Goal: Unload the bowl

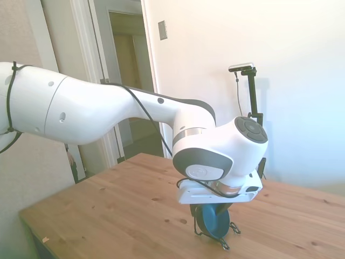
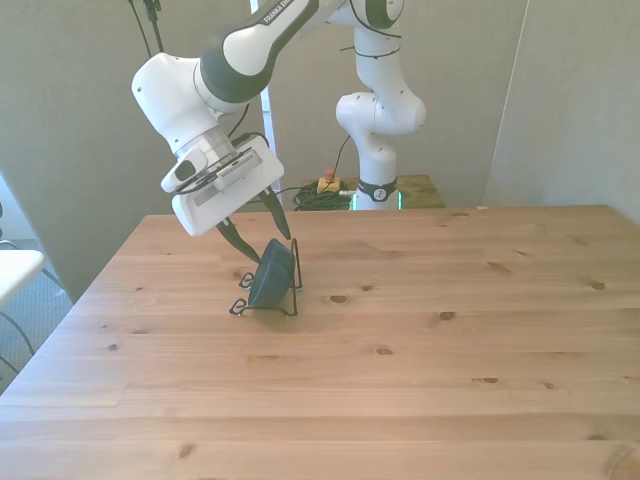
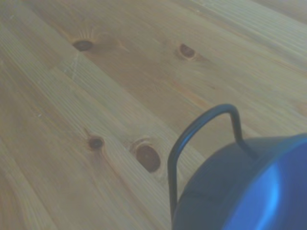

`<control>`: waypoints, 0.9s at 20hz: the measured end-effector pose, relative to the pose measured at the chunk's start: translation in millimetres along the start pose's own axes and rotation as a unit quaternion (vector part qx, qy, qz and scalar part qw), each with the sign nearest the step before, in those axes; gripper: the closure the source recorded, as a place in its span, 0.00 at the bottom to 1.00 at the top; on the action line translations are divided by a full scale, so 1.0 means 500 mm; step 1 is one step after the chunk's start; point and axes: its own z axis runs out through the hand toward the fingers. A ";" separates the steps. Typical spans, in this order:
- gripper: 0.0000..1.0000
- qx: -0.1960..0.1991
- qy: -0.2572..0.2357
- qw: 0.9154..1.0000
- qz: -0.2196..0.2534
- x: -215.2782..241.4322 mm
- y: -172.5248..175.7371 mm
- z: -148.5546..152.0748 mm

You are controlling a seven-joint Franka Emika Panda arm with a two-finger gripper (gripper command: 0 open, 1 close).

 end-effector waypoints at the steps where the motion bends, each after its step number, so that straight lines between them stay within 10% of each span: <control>1: 1.00 0.001 -0.002 1.000 -0.002 -0.003 0.005 0.003; 18: 1.00 0.033 -0.020 0.999 0.002 -0.014 0.005 0.013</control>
